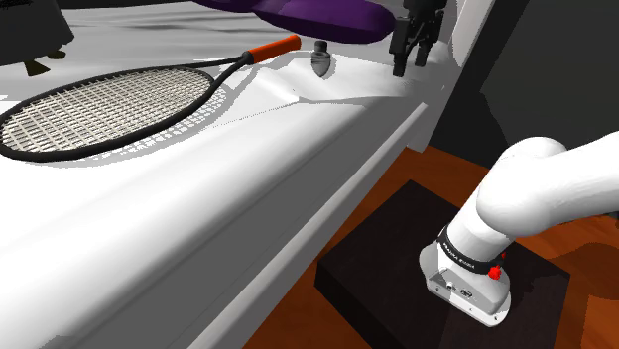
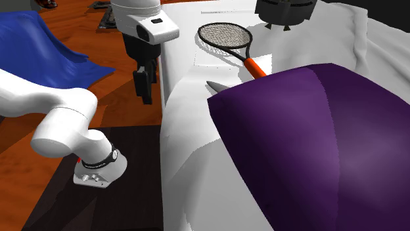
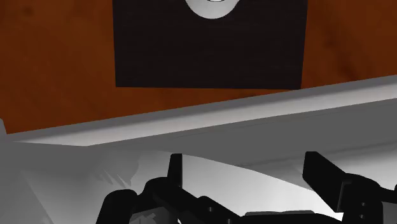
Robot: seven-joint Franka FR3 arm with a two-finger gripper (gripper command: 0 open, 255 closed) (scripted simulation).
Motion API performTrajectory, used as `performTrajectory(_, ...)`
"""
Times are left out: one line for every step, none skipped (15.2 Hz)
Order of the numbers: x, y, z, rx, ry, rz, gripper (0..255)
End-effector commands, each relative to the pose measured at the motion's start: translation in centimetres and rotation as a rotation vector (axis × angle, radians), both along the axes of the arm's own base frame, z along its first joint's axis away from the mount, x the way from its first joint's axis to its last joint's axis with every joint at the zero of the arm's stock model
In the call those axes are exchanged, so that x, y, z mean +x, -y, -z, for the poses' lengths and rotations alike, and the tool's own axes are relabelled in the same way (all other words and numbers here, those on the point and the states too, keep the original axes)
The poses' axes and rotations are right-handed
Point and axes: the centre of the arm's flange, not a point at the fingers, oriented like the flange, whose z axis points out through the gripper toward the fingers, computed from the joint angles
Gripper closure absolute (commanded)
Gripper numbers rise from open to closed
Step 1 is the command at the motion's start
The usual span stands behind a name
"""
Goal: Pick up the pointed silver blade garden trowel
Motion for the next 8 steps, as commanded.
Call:
performTrajectory(0.0,0.0,0.0,0.0,0.0,0.0,0)
performTrajectory(1.2,-0.3,0.1,-0.001,0.005,0.029,0)
performTrajectory(2.4,-0.6,0.1,-0.001,0.01,0.058,0)
performTrajectory(3.6,-0.8,0.2,-0.002,0.015,0.087,0)
performTrajectory(4.9,-1.0,0.2,-0.003,0.02,0.116,0)
performTrajectory(6.1,-1.2,0.3,-0.004,0.025,0.144,0)
performTrajectory(7.3,-1.3,0.3,-0.004,0.03,0.173,0)
performTrajectory(8.6,-1.4,0.3,-0.005,0.035,0.202,0)
